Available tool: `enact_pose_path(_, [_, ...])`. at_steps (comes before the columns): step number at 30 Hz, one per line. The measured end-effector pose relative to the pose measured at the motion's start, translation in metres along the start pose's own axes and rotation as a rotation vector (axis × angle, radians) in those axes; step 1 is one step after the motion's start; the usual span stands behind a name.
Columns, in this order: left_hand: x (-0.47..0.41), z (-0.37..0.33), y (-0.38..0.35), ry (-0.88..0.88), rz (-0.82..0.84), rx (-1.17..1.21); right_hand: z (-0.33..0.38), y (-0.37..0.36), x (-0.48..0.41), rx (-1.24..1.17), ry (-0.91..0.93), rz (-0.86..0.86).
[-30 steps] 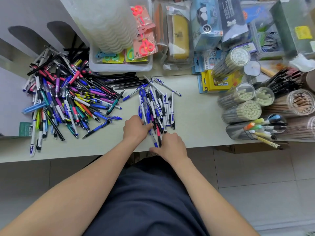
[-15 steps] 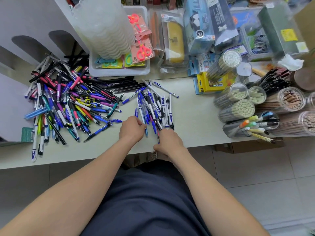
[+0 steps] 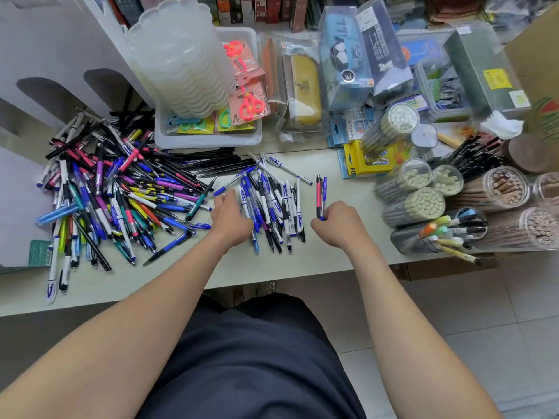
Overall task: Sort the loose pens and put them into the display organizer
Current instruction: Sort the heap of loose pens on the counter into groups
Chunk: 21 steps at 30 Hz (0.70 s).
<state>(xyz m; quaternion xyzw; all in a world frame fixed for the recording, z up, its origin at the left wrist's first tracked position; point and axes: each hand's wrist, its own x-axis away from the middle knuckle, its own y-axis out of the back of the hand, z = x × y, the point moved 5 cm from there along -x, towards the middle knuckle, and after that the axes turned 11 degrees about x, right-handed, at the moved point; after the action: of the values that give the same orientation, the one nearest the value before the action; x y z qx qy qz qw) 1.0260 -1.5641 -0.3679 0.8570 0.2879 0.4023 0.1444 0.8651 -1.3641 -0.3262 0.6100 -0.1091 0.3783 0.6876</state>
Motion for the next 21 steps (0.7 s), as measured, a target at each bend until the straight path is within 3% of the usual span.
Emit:
enact_pose_path(6, [-0.015,-0.004,0.002,0.045,0.043,0.005,0.006,-0.031,-0.024,0.203,-0.025,-0.134])
enact_pose_path(10, [-0.021,-0.005,-0.002,0.054,0.059,0.006,0.012,-0.037,-0.031,-0.068,0.089,-0.234])
enact_pose_path(14, [-0.022,-0.011,-0.007,0.057,0.098,0.054,0.021,-0.048,-0.032,-0.106,0.217,-0.249])
enact_pose_path(19, [-0.017,-0.019,-0.01,0.067,0.124,0.051,0.022,-0.035,-0.035,0.022,0.05,-0.43])
enact_pose_path(21, [-0.016,-0.02,-0.011,0.084,0.133,0.041,0.028,-0.027,-0.045,0.025,0.066,-0.459])
